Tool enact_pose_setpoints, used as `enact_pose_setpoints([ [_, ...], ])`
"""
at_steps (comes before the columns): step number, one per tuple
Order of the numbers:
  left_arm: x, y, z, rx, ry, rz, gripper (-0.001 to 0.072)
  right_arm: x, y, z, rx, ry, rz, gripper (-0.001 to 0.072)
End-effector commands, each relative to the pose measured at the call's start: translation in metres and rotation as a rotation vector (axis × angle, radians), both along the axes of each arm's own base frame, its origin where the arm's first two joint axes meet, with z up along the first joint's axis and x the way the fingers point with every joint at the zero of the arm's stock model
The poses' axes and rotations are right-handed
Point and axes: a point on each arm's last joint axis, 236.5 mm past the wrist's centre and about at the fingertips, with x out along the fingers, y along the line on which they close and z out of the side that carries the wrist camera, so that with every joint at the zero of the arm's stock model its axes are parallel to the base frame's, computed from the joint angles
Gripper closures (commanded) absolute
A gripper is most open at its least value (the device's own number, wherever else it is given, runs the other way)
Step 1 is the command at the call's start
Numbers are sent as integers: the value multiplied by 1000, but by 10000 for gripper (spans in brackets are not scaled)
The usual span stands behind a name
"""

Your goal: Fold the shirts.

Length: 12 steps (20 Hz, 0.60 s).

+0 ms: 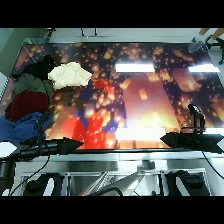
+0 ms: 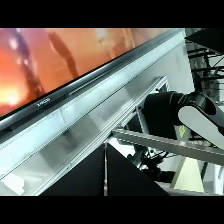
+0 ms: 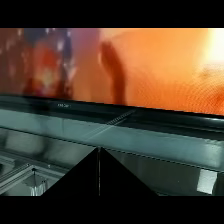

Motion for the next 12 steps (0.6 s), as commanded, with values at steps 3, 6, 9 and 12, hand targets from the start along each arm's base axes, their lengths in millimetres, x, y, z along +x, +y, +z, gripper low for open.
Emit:
enact_pose_setpoints([
  [3, -1, 0, -4, -3, 11, 2, 686, 0, 0, -1, 1, 3, -1, 693],
  [6, -4, -1, -10, -7, 32, 2, 686, 0, 0, -1, 1, 2, -1, 693],
  [9, -8, -1, -16, -9, 54, 2, 686, 0, 1, -1, 6, 1, 0, 693],
  [12, -8, -1, -17, -10, 55, 2, 686, 1, 8, 4, 38, -7, 5, 693],
])
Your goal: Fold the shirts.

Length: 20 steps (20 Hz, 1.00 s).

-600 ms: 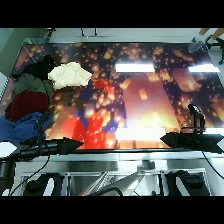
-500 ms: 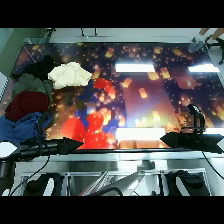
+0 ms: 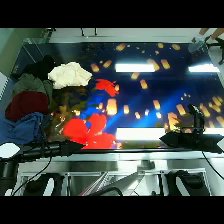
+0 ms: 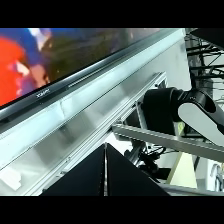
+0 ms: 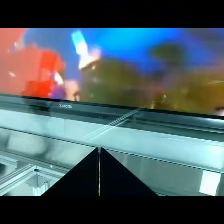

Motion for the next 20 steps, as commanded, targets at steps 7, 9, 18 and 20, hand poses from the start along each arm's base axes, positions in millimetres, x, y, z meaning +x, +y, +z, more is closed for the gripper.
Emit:
enact_pose_setpoints([
  [7, 26, 8, -4, 23, -54, 103, 686, -1, 19, 13, 91, -17, 31, 693],
  [9, 40, 12, -3, 30, -80, 158, 686, -1, 19, 13, 92, -17, 30, 692],
  [18, 226, 171, 39, 276, -190, 560, 2, 47, 6, 6, 59, -111, -50, 331],
  [20, 274, 209, 26, 290, -150, 583, 2, 57, 3, -5, 51, -82, -68, 329],
])
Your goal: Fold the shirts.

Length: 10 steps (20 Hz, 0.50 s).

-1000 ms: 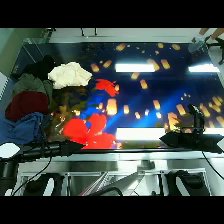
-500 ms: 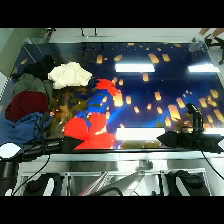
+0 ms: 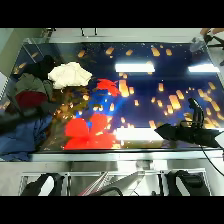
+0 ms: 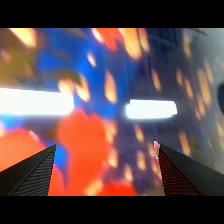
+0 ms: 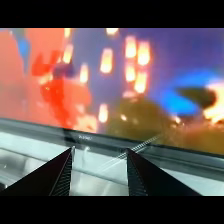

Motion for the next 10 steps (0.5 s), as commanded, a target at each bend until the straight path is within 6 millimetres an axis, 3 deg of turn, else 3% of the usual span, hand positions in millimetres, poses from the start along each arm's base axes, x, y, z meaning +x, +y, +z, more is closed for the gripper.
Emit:
enact_pose_setpoints([
  [1, 90, 76, -22, 25, 43, 86, 1, 23, -7, -16, -20, 8, -31, 322],
  [5, 178, 85, -87, 19, 91, 44, 2, 45, -12, -42, -28, 58, -66, 309],
  [7, 211, 86, -131, 82, 139, 38, 2, 52, -14, -58, -29, 99, -80, 97],
  [10, 241, 74, -172, 197, 157, -13, 1, 56, -15, -79, -33, 163, -89, 99],
])
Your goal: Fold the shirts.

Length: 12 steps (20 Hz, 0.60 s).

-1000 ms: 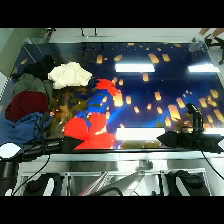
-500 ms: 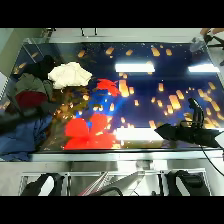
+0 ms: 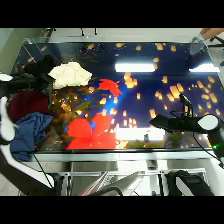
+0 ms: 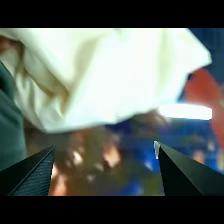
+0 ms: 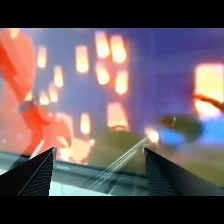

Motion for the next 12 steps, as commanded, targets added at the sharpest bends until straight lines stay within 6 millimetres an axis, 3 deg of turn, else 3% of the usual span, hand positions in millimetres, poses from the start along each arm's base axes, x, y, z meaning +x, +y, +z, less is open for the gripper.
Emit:
enact_pose_setpoints([
  [1, 44, -13, -52, 97, 5, -35, 1, 8, -3, -27, -5, 68, -19, 99],
  [3, 60, -28, -59, 113, -30, -47, 1, 8, -3, -40, -6, 111, -22, 99],
  [6, 65, -38, -74, 122, -34, -35, 26, 7, -3, -53, -4, 157, -22, 99],
  [8, 58, -45, -72, 102, -12, -63, 673, 7, -2, -53, -6, 150, -6, 100],
  [9, 55, -49, -64, 93, -9, -81, 685, 7, -1, -53, -3, 148, -3, 103],
  [10, 53, -60, -47, 57, -20, -100, 686, 7, -1, -53, -1, 148, -2, 173],
  [12, 46, -91, 8, -66, -78, -157, 686, 5, 0, -52, -6, 141, 28, 420],
])
